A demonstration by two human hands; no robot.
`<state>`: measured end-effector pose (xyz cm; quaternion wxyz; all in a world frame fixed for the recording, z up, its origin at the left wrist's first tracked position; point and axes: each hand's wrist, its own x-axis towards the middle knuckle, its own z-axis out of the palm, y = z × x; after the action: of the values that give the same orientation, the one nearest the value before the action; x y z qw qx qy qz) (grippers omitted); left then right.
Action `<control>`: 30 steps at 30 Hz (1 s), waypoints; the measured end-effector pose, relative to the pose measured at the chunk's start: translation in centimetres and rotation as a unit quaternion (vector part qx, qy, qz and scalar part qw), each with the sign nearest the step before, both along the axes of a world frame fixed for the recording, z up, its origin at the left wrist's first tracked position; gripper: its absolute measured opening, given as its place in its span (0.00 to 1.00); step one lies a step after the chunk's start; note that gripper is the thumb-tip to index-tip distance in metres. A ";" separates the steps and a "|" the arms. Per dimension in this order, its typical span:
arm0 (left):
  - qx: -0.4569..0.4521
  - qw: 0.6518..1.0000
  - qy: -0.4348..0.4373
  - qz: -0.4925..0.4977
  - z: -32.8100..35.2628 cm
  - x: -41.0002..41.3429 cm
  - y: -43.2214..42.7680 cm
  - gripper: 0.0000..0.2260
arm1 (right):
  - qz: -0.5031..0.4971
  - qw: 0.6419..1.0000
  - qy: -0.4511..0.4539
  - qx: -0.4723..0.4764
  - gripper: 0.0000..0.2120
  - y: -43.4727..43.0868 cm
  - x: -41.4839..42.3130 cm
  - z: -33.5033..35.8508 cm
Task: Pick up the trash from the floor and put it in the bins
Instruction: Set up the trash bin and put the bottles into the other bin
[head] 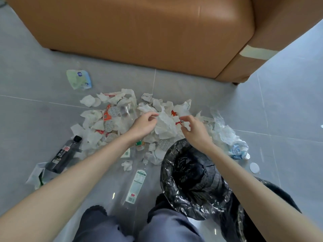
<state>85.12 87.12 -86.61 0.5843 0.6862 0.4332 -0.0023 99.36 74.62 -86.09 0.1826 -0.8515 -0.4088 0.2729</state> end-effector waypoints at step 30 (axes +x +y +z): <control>-0.089 0.994 0.017 -0.060 -10.5 0.1 -8.8 0.05 | -0.056 0.988 -0.052 0.134 0.15 -4.7 1.0 -6.5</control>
<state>85.19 78.28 -97.10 0.6346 0.6557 0.3996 -0.0879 100.31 69.93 -92.57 0.2889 -0.8539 -0.4022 0.1603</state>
